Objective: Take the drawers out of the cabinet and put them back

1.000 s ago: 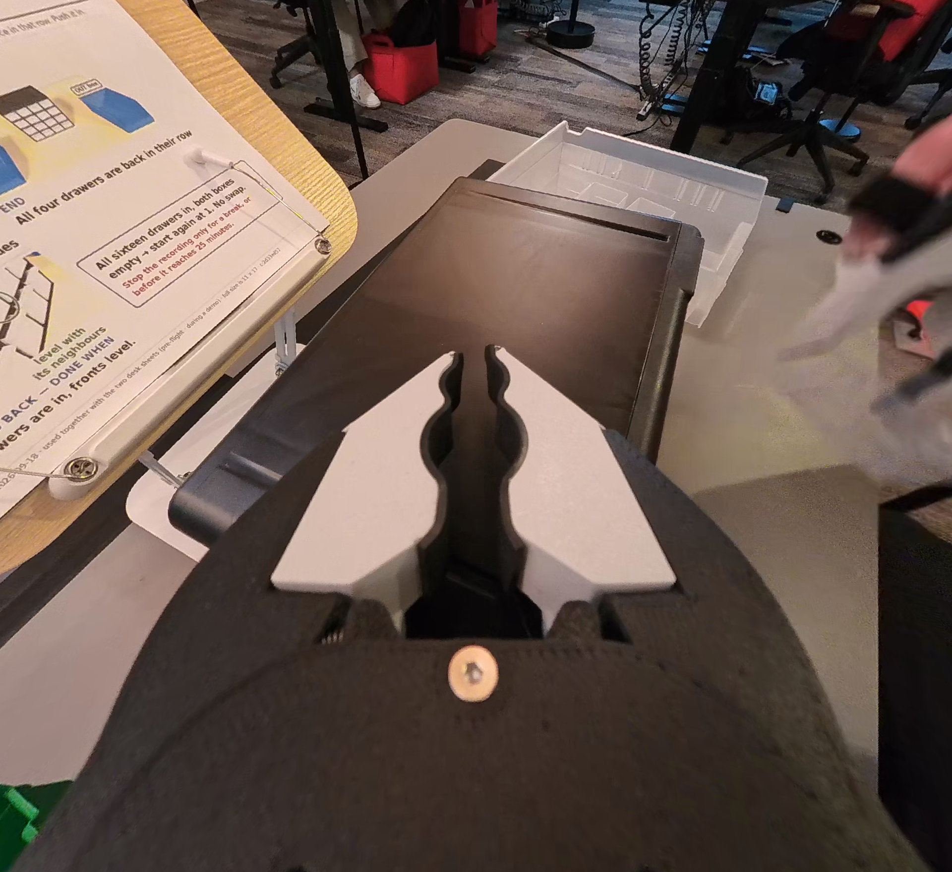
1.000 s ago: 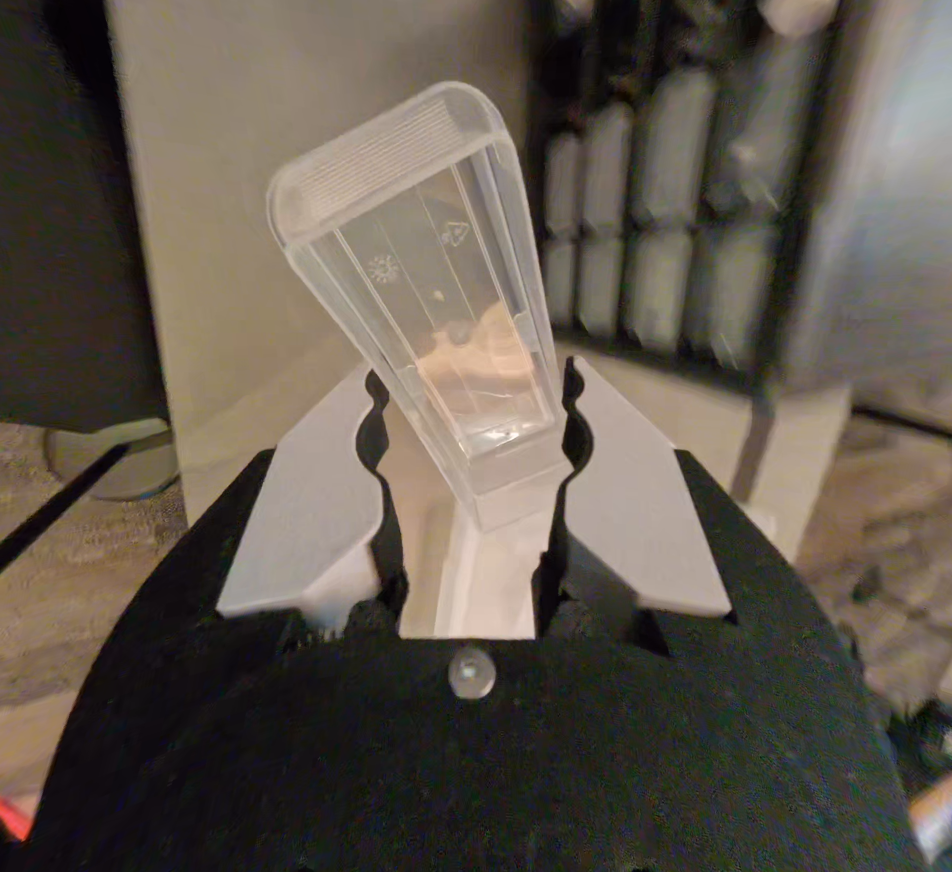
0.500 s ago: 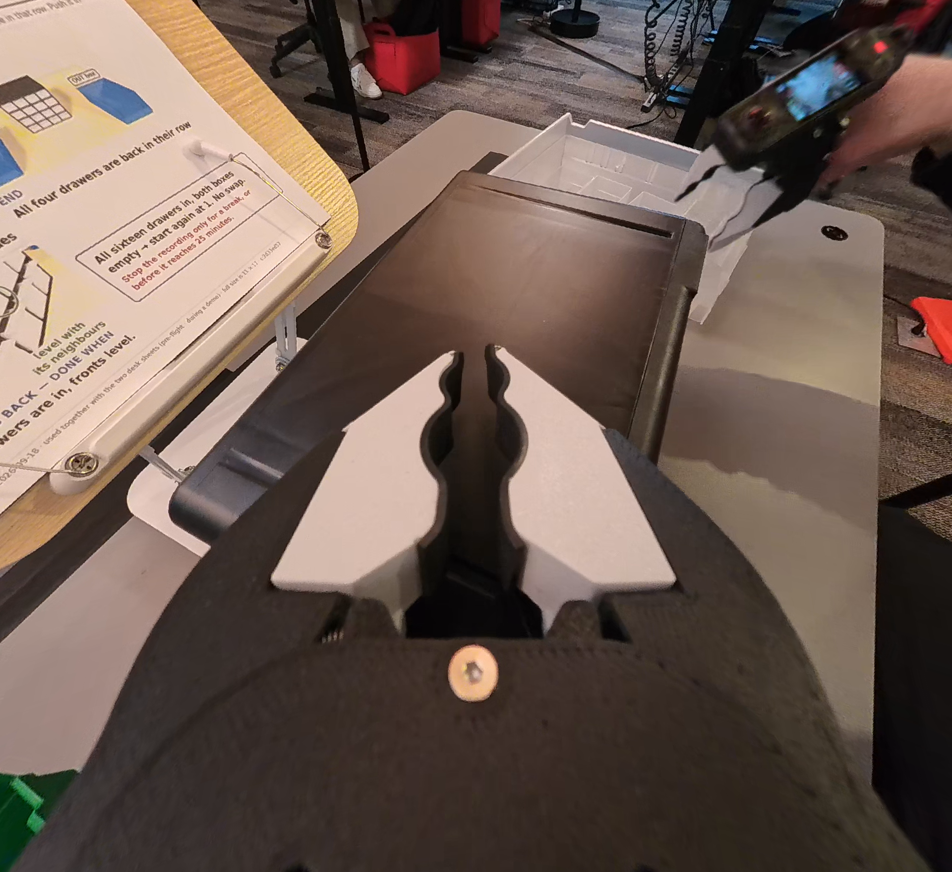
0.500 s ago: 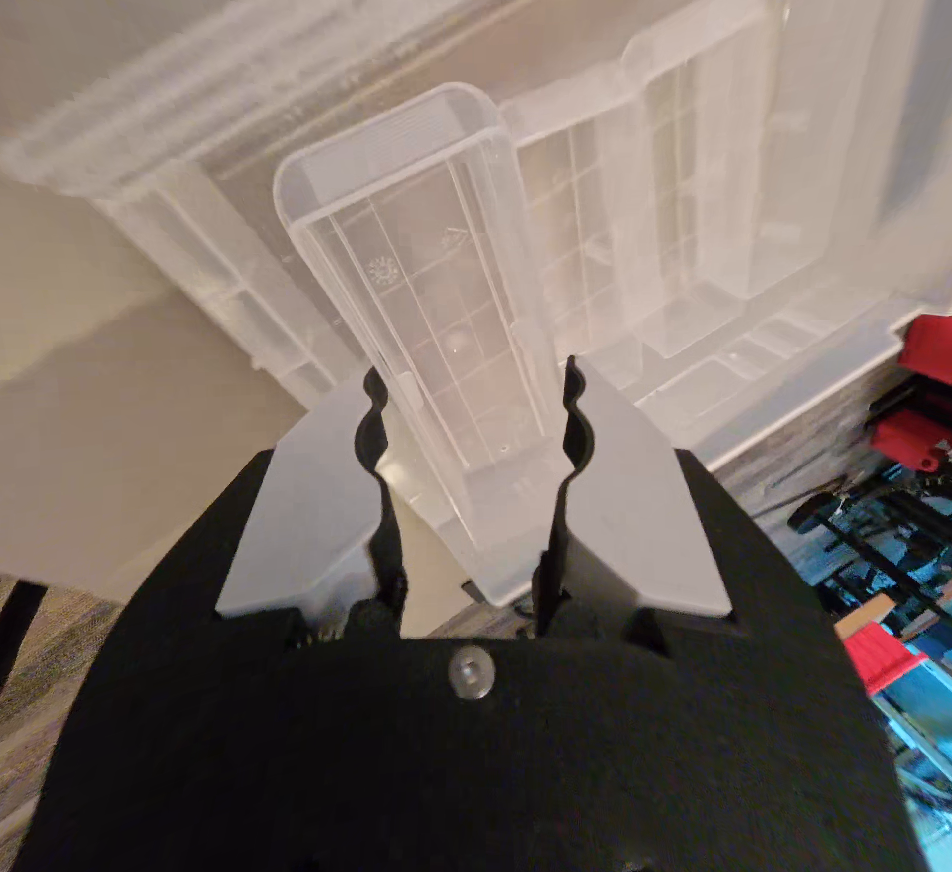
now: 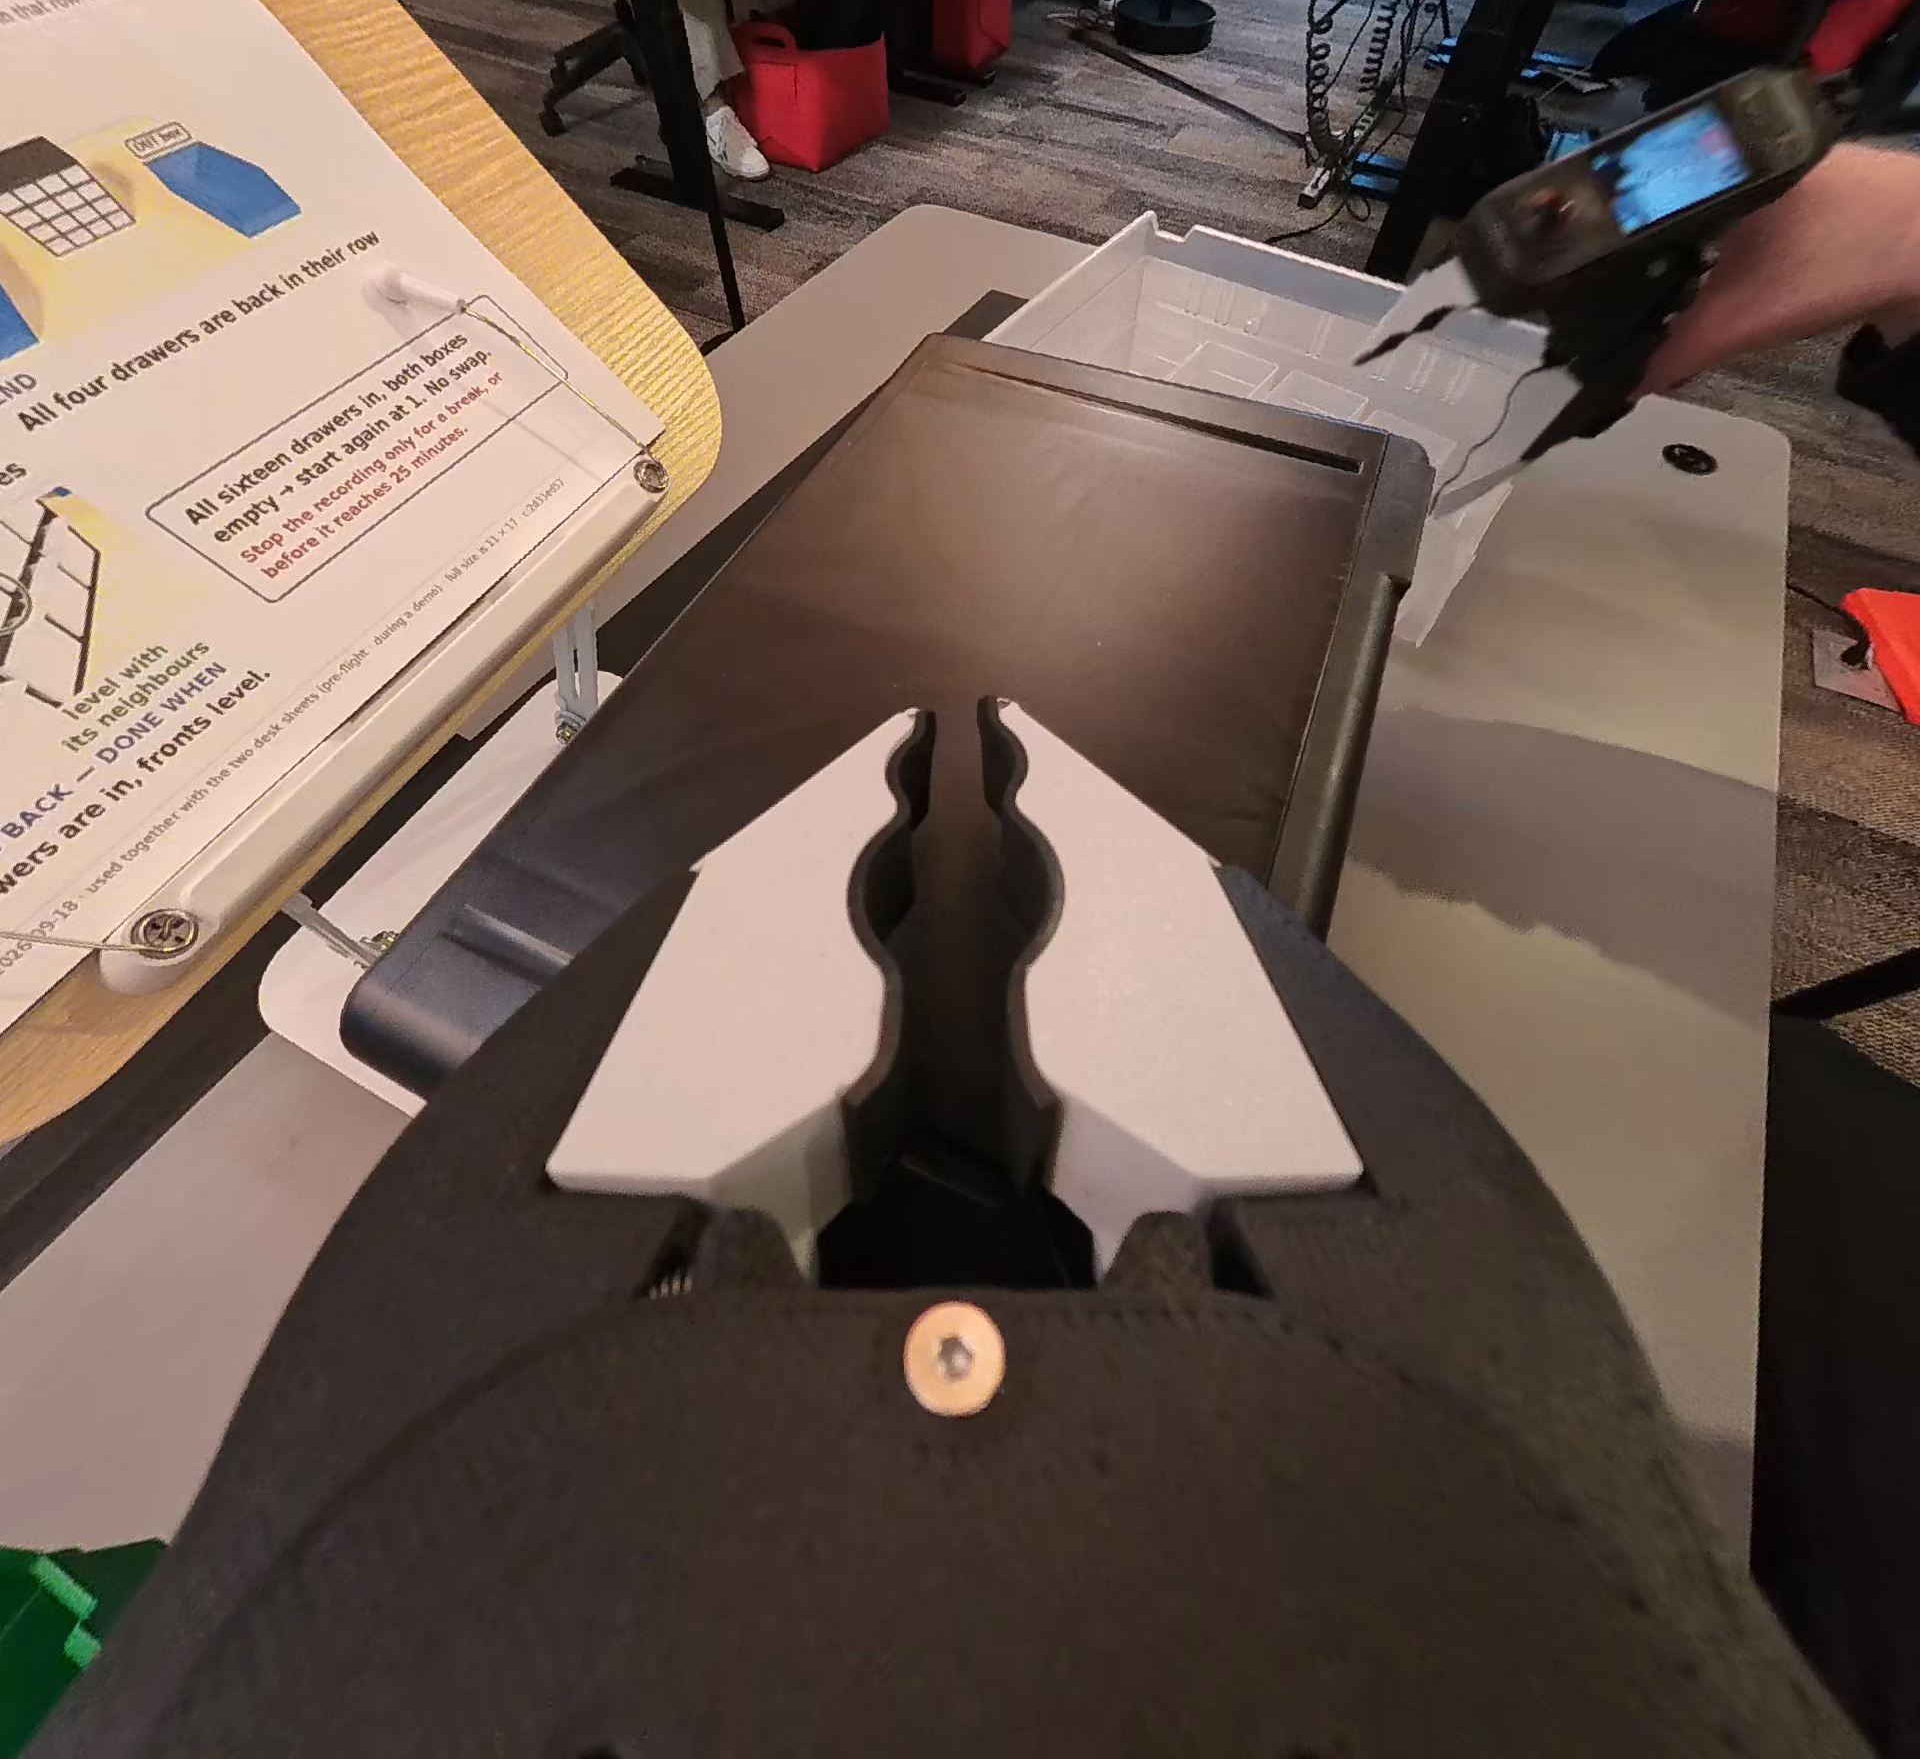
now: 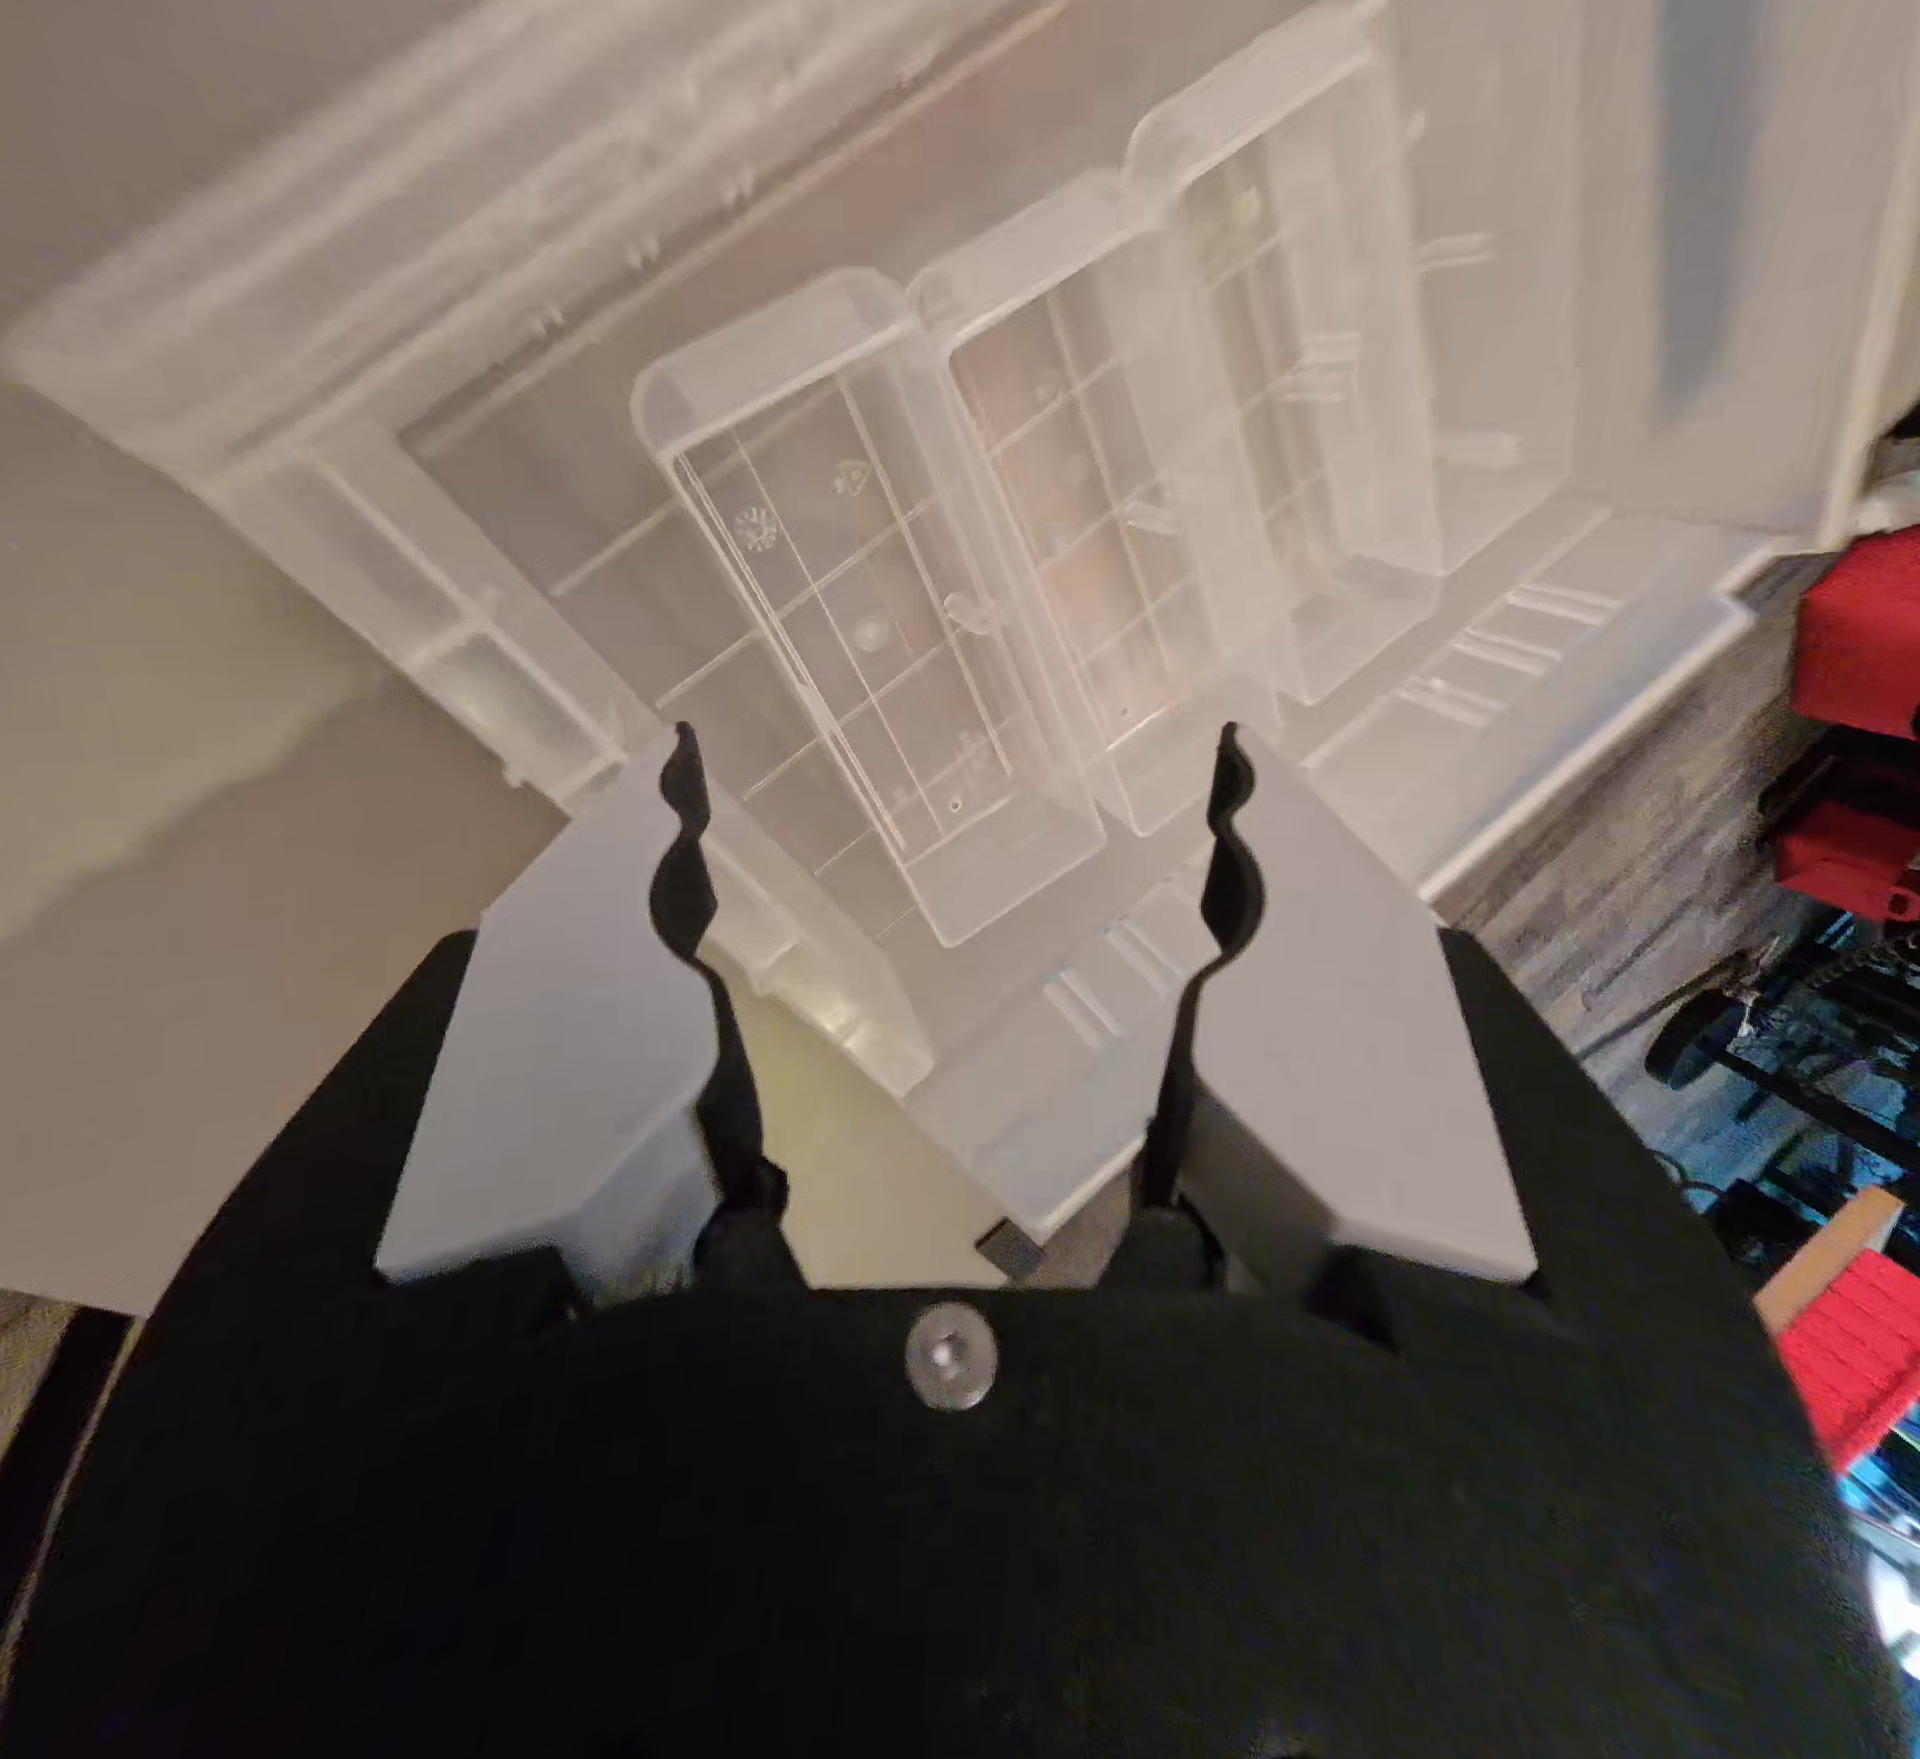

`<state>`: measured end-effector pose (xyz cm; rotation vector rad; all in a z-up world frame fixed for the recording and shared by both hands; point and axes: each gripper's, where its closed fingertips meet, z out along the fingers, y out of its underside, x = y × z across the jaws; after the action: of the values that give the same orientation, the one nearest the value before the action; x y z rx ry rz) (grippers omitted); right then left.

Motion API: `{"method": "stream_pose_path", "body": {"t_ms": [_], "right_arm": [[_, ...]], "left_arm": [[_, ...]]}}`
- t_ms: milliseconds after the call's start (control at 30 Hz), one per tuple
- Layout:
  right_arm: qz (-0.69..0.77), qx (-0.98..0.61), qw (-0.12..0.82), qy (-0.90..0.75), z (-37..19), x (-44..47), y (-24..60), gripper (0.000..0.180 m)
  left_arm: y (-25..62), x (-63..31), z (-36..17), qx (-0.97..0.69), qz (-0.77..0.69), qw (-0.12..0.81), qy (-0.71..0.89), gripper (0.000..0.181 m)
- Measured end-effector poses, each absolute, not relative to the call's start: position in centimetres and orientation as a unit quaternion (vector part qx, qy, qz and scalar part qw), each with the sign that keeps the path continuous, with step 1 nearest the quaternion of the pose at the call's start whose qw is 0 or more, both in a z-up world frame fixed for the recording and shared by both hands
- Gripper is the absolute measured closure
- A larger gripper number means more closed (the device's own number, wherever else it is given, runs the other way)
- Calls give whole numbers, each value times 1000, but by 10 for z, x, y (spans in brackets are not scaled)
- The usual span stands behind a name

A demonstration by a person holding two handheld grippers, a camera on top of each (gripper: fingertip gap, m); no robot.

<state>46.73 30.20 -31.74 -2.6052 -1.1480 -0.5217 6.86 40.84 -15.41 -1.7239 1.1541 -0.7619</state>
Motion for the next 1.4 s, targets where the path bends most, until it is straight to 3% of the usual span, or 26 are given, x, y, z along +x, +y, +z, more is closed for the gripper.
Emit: {"method": "stream_pose_path", "body": {"t_ms": [300, 500, 700, 767, 1000, 1400], "right_arm": [[-185, -893, 275, -303, -242, 460, 280, 97], [-150, -930, 303, -143, -263, 528, 271, 105], [-114, -944, 303, -71, -295, 559, 266, 119], [-93, -949, 297, -50, -306, 564, 268, 124], [-50, -945, 321, -29, -321, 569, 276, 171], [-15, -947, 319, -20, -322, 548, 240, 174]], "left_arm": [[411, 68, -155, -703, -307, 447, 461, 175], [406, 68, -158, -715, -294, 429, 467, 164], [401, 43, -137, -712, -308, 472, 418, 154], [403, 18, -131, -722, -289, 484, 402, 150], [423, -140, -139, -792, -137, 512, 305, 138], [412, -354, -261, -908, -85, 402, 82, 111]]}}
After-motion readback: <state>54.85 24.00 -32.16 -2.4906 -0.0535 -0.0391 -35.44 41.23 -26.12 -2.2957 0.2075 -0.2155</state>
